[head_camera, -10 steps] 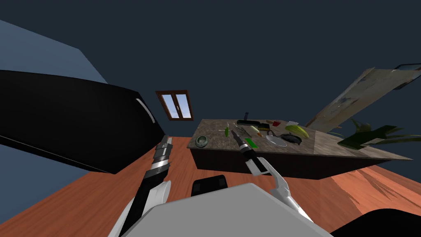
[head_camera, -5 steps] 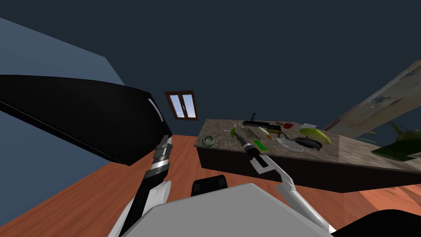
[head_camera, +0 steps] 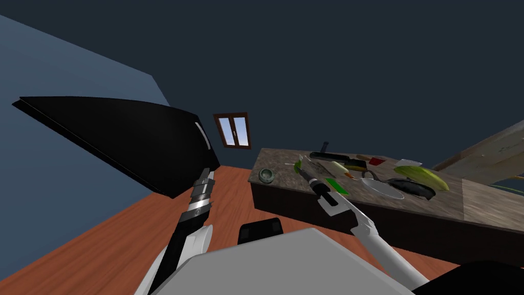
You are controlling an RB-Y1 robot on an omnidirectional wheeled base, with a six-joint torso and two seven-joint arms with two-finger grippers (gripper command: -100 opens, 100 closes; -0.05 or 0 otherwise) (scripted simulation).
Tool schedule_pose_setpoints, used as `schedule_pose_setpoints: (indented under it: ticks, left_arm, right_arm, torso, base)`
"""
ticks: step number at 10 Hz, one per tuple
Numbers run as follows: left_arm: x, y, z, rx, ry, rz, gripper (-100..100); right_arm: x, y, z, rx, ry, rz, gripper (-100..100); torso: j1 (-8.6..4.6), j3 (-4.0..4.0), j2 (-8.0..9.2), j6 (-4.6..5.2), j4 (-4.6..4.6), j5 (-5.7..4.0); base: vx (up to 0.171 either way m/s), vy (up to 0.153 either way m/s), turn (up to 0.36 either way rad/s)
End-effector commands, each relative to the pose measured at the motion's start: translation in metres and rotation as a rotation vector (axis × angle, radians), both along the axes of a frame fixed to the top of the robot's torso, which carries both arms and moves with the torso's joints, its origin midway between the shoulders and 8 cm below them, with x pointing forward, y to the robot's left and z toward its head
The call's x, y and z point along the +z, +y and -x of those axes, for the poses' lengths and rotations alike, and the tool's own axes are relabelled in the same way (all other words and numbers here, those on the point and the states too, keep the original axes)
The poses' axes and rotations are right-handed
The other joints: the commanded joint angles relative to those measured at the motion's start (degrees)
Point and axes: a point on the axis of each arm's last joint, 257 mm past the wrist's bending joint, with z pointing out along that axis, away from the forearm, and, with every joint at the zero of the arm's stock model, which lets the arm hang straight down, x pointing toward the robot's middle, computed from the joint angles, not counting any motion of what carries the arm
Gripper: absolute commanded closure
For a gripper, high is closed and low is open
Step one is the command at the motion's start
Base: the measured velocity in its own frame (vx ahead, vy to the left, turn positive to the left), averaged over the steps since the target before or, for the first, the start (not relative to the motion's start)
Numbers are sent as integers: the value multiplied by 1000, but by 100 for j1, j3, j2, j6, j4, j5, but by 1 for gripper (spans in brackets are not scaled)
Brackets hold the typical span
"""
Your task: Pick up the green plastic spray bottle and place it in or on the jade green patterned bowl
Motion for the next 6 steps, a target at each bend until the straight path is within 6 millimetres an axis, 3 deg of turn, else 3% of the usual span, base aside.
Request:
schedule_pose_setpoints:
  ticks: [1,2,3,6]
  left_arm:
    - [0,0,0,0,0,0,0]
    - [0,0,0,0,0,0,0]
    - [0,0,0,0,0,0,0]
    - [0,0,0,0,0,0,0]
  right_arm:
    - [-11,-26,5,-44,50,65,-100]
    - [-15,-42,9,-69,78,104,-100]
    - [-15,-42,9,-69,78,104,-100]
    - [-22,-86,23,-137,152,210,-100]
  torso:
    - [0,0,0,0,0,0]
    - [3,-1,-2,1,-1,0]
    - [5,-1,-1,1,0,1]
    - [-10,0,1,1,0,-3]
  base:
    - [30,70,142]
    - [32,72,146]
    - [21,37,33]
    - [23,30,129]
